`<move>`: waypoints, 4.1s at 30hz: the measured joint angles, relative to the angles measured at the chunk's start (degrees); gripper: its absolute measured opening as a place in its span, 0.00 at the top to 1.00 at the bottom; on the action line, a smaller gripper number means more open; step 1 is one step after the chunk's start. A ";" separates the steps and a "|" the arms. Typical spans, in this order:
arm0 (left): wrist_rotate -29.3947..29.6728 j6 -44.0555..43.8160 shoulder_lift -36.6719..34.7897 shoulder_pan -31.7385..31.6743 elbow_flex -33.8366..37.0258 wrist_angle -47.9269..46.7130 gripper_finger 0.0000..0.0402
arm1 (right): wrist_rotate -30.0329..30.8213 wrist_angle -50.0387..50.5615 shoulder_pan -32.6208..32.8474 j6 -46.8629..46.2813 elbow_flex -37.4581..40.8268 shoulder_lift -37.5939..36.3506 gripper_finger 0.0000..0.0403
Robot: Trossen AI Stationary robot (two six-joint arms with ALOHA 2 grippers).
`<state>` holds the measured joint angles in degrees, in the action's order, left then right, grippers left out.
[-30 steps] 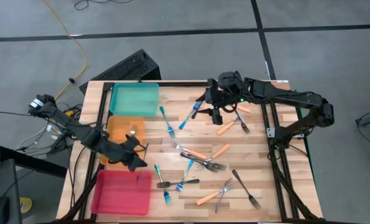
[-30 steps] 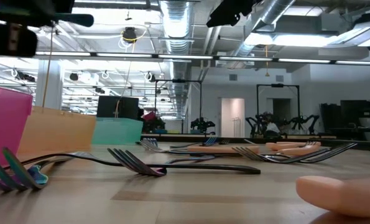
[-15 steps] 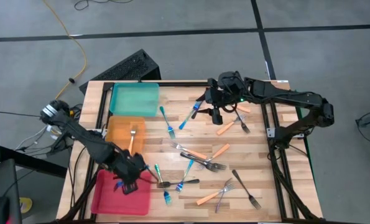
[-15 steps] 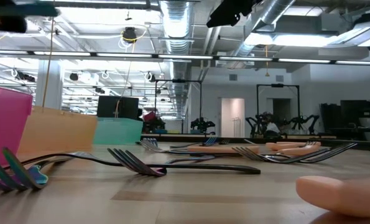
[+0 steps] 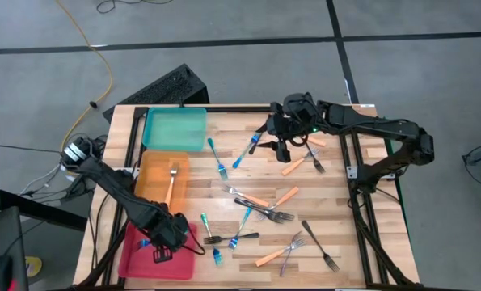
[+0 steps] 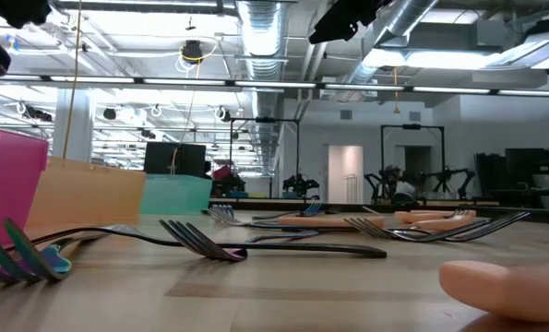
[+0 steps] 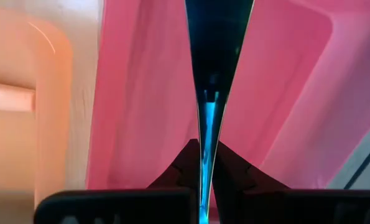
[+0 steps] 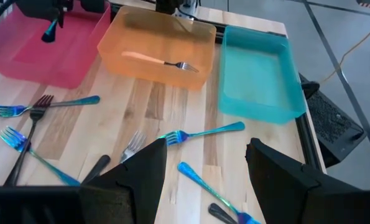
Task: Sort silverware by color (type)
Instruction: Put the blue fork into the pink bin, then put the black fork into the blue bin
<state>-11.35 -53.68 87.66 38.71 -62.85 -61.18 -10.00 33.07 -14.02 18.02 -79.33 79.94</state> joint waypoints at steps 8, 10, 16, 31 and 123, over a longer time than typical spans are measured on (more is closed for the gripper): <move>-1.60 -1.37 0.63 0.94 2.05 1.01 0.99 | -0.14 0.18 0.00 0.00 0.00 0.00 0.41; -1.77 -1.88 0.63 1.07 2.43 0.91 0.99 | -0.17 0.20 0.00 0.00 0.00 0.00 0.41; -1.59 -2.21 0.63 1.32 3.79 1.97 0.99 | -0.20 0.49 0.00 0.00 0.00 0.00 0.41; -1.50 -1.14 1.23 0.97 6.91 5.77 0.99 | -0.21 0.40 0.00 0.43 0.01 0.00 0.41; -3.33 2.50 -1.46 -3.72 4.58 2.98 0.92 | -0.48 1.08 -1.10 0.48 0.04 -0.07 0.41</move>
<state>-14.69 -51.18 86.20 34.99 -58.27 -58.19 -10.48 34.15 -15.12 18.50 -79.29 79.88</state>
